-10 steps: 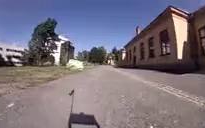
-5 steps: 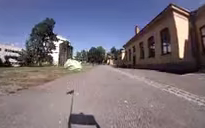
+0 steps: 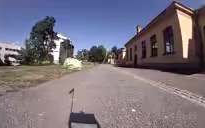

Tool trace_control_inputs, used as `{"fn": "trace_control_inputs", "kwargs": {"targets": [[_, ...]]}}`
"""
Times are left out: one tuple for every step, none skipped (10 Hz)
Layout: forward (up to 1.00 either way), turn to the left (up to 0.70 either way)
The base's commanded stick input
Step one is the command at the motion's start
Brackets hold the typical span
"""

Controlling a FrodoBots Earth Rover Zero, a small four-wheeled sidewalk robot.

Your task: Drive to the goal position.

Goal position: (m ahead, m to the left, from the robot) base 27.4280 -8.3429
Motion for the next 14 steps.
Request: {"fn": "trace_control_inputs", "kwargs": {"targets": [[0.70,-0.12],[0.70,-0.12],[0.70,-0.09],[0.70,-0.04],[0.70,0.00],[0.70,0.00],[0.70,0.00],[0.70,0.00],[0.70,-0.03],[0.70,-0.09],[0.70,-0.12],[0.70,-0.12],[0.70,-0.11],[0.70,-0.04]]}}
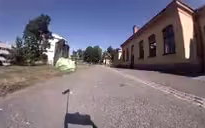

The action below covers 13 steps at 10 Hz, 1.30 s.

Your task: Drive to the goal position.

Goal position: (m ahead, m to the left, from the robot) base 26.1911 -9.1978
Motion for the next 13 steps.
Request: {"fn": "trace_control_inputs", "kwargs": {"targets": [[0.70,0.00],[0.70,0.00],[0.70,0.00],[0.70,0.00],[0.70,0.00],[0.70,0.00],[0.70,0.00],[0.70,0.00],[0.70,0.00],[0.70,0.00],[0.70,0.00],[0.70,0.00],[0.70,0.00]]}}
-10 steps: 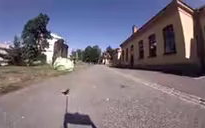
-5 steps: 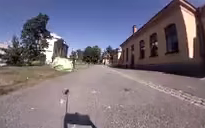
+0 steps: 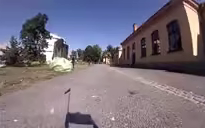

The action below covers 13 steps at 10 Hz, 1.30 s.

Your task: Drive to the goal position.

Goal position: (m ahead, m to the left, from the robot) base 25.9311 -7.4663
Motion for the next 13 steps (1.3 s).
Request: {"fn": "trace_control_inputs", "kwargs": {"targets": [[0.70,0.00],[0.70,0.00],[0.70,0.00],[0.70,0.00],[0.70,0.00],[0.70,0.00],[0.70,0.00],[0.70,0.00],[0.70,0.00],[0.70,0.00],[0.70,0.00],[0.70,-0.02],[0.70,-0.07]]}}
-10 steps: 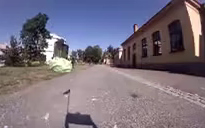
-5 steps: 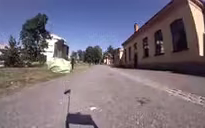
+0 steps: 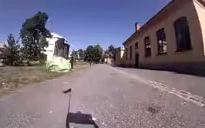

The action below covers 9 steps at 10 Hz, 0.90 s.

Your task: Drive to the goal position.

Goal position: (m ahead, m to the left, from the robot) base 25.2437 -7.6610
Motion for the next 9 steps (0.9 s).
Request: {"fn": "trace_control_inputs", "kwargs": {"targets": [[0.70,-0.11],[0.70,-0.13],[0.70,-0.14],[0.70,-0.14],[0.70,-0.14],[0.70,-0.14],[0.70,-0.14],[0.70,-0.14],[0.70,-0.14]]}}
